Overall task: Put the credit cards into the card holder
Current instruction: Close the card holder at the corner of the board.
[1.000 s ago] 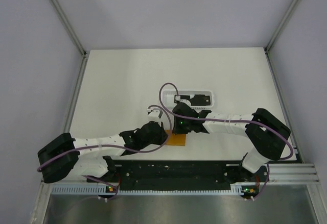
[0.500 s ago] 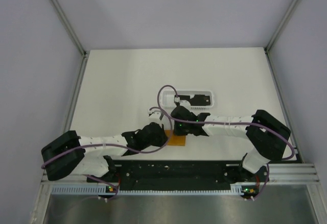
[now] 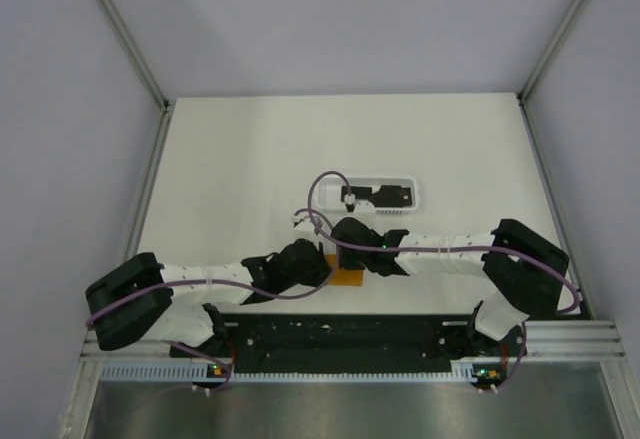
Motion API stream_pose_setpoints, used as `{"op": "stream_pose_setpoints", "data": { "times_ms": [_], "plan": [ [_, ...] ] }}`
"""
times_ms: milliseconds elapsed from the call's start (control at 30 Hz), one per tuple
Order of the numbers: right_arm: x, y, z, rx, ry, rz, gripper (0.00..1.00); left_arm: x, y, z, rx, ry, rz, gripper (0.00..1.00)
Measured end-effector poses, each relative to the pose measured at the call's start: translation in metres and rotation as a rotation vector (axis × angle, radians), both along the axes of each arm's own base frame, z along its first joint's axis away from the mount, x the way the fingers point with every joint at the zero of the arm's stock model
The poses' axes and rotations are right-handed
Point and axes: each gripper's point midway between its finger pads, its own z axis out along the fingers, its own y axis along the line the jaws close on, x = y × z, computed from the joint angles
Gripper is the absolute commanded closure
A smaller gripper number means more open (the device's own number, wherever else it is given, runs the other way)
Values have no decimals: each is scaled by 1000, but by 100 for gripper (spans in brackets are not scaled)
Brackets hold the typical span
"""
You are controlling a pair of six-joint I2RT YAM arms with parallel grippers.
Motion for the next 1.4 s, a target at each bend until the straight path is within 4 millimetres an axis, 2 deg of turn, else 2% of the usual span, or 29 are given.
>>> {"op": "stream_pose_setpoints", "data": {
  "times_ms": [167,367,667,867,1067,1400],
  "plan": [
    [-1,0,6,27,-16,-2,87,-1,-2,0,-6,4,-5,100],
    [-20,-16,9,-2,11,44,75,-4,-5,1,-25,21,-15,100],
    [-33,-39,8,-54,37,51,72,-4,-5,2,-28,23,-15,100],
    [-38,-51,15,-41,31,38,71,-4,-5,2,-28,23,-15,100],
    [-38,-50,28,0,14,35,70,-4,-5,1,-24,22,-14,100],
    [-31,-49,30,38,19,15,69,-4,-4,1,-19,19,-12,100]
  ]
}}
